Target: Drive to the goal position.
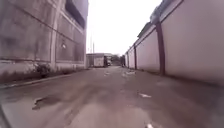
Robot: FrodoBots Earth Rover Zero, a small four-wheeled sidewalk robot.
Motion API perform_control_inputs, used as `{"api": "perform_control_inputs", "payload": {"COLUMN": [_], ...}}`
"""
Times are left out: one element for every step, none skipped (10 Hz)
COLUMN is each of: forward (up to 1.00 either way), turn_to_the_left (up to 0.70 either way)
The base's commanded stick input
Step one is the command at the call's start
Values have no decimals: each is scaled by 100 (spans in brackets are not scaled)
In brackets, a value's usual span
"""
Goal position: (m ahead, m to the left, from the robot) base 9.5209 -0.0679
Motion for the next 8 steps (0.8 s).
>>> {"api": "perform_control_inputs", "payload": {"forward": [70, 70, 70, 70, 70, 70, 70, 70], "turn_to_the_left": [0, 0, 0, 0, 0, 0, 0, 0]}}
